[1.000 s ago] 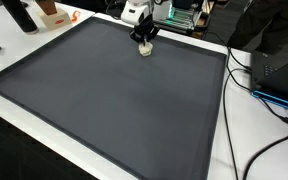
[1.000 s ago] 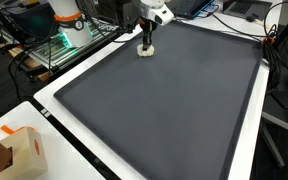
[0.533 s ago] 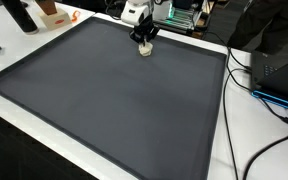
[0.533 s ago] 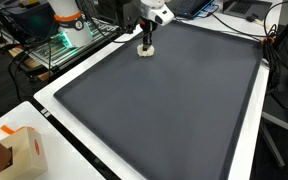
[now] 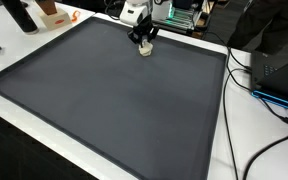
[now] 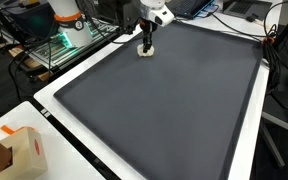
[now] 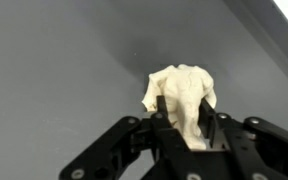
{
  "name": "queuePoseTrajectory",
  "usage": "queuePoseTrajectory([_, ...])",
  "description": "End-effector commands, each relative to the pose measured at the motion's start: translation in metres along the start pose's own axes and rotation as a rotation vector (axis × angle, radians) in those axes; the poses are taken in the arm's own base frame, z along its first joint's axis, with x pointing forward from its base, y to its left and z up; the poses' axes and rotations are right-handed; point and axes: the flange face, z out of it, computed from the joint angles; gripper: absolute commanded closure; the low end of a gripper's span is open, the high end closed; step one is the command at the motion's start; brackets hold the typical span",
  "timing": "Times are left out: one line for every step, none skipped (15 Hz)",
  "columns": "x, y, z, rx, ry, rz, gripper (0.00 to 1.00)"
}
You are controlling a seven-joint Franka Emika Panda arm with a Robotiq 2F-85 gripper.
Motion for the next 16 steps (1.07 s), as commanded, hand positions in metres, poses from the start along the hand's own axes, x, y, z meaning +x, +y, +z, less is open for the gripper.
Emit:
queuePoseTrajectory([-0.001, 0.004, 0.003, 0.014, 0.000, 0.018, 0.32])
queuePoseTrajectory([-0.001, 0.005, 0.003, 0.014, 0.001, 0.019, 0.25])
queuePoseTrajectory([-0.001, 0.005, 0.003, 0.014, 0.001, 0.020, 0.17])
queuePoseTrajectory([-0.001, 0.005, 0.002, 0.014, 0.002, 0.020, 0.10])
queuePoseTrajectory([-0.001, 0.005, 0.002, 0.013, 0.002, 0.019, 0.01])
queuePoseTrajectory([-0.001, 0.005, 0.002, 0.013, 0.002, 0.019, 0.00])
queuePoseTrajectory([-0.001, 0.006, 0.001, 0.011, 0.002, 0.019, 0.00])
queuePoseTrajectory([-0.001, 0.006, 0.001, 0.011, 0.002, 0.020, 0.00])
queuePoseTrajectory([-0.001, 0.006, 0.001, 0.012, 0.002, 0.022, 0.00])
queuePoseTrajectory([-0.001, 0.006, 0.001, 0.015, 0.001, 0.029, 0.00])
queuePoseTrajectory([0.000, 0.006, -0.001, 0.014, 0.003, 0.046, 0.00])
queuePoseTrajectory([0.001, 0.005, -0.004, 0.014, 0.003, 0.063, 0.00])
queuePoseTrajectory([0.002, 0.004, -0.008, 0.011, 0.003, 0.086, 0.00])
queuePoseTrajectory([0.004, 0.001, -0.014, 0.009, 0.003, 0.119, 0.00])
queuePoseTrajectory([0.006, 0.000, -0.019, 0.001, 0.004, 0.141, 0.00])
queuePoseTrajectory([0.009, -0.002, -0.026, 0.003, -0.006, 0.199, 0.00])
